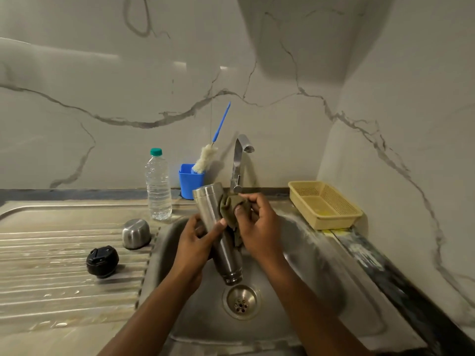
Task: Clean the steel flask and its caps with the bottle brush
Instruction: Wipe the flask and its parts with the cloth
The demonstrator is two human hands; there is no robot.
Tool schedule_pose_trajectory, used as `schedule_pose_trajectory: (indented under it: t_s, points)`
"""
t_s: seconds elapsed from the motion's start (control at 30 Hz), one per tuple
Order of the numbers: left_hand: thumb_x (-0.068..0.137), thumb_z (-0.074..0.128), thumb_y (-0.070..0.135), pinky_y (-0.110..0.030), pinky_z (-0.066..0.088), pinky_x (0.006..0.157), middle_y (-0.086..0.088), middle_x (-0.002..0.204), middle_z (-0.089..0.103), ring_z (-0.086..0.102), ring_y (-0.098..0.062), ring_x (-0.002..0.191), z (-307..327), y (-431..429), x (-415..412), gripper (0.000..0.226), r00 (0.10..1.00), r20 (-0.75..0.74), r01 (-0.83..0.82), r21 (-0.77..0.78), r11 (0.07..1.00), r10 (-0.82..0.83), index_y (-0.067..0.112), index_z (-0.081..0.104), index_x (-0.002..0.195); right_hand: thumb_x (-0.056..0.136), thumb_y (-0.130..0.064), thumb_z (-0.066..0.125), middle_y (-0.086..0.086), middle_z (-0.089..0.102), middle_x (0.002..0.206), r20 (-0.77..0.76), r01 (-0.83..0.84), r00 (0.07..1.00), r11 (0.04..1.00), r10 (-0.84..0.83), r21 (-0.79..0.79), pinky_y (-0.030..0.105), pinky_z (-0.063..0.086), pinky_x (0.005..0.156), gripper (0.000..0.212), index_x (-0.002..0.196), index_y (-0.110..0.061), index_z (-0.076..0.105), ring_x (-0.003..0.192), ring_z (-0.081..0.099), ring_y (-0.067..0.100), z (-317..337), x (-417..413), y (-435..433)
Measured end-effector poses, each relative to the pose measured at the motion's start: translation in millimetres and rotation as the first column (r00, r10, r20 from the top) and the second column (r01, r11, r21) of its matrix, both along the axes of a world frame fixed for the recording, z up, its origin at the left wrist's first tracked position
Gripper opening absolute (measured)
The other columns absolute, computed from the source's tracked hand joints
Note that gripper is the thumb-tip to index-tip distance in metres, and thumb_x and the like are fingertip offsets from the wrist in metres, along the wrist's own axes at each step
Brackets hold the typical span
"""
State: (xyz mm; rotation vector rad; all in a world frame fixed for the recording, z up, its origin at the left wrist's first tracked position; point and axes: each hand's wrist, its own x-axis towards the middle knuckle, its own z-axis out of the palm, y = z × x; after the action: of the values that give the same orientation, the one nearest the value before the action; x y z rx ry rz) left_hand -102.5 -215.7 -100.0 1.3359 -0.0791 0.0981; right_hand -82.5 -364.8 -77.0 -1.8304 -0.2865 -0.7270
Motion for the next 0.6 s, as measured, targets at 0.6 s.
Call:
schedule_pose_trajectory:
  t_s: [0.6]
  points:
    - [0.097, 0.066, 0.028, -0.036, 0.064, 0.076, -0.013, 0.114, 0.078, 0.078, -0.029, 0.102, 15.0, 6.0, -1.0, 0.038, 0.995, 0.056, 0.083, -0.091, 0.992, -0.078, 0.017, 0.065, 0.134, 0.111, -0.023, 0.048, -0.015, 0.042, 0.161, -0.045, -0.295, 0.955, 0.954, 0.292, -0.054, 0.028, 0.037, 0.119, 0.049, 0.158, -0.032, 0.04, 0.148, 0.039, 0.001, -7.7, -17.1, 14.7]
